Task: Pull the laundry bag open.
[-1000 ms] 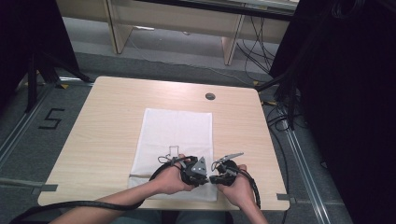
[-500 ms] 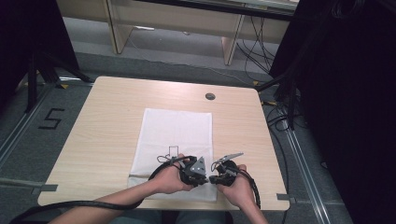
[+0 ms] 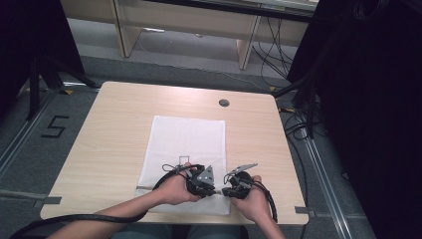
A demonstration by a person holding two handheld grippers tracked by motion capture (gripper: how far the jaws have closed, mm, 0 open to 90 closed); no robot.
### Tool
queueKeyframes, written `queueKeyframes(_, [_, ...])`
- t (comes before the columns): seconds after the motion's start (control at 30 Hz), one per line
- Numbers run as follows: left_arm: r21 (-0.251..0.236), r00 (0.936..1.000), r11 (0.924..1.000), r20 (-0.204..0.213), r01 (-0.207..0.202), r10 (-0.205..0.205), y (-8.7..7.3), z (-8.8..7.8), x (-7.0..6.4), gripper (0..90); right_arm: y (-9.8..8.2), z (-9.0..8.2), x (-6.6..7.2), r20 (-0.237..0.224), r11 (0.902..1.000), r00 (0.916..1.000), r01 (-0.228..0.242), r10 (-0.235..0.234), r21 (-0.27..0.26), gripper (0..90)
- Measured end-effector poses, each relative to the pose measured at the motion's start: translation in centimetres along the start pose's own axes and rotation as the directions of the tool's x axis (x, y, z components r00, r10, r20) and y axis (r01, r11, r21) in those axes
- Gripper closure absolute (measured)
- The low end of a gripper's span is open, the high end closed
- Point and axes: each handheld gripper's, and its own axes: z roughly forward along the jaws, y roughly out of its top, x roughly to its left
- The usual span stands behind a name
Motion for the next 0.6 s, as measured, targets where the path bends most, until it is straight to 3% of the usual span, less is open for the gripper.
queueKeyframes(0.33, [-0.002, 1.0, 1.0, -0.001, -0.002, 0.002, -0.3, -1.0, 0.1, 81.4, 0.0, 0.0, 0.0, 0.004, 1.0, 1.0, 0.007, -0.007, 0.002, 90.0])
queueKeyframes(0.4, [-0.008, 0.9998, 0.9997, 0.007, 0.021, -0.021, -0.5, -1.2, 0.0, 81.4, 0.0, 0.0, 0.0, 0.005, 0.9999, 0.9999, 0.009, -0.01, 0.004, 90.0])
queueKeyframes(0.6, [-0.009, 0.9999, 0.9999, 0.002, 0.01, -0.01, -0.6, -1.5, 0.0, 81.4, 0.0, 0.0, 0.0, 0.002, 1.0, 1.0, 0.003, -0.003, 0.001, 90.0])
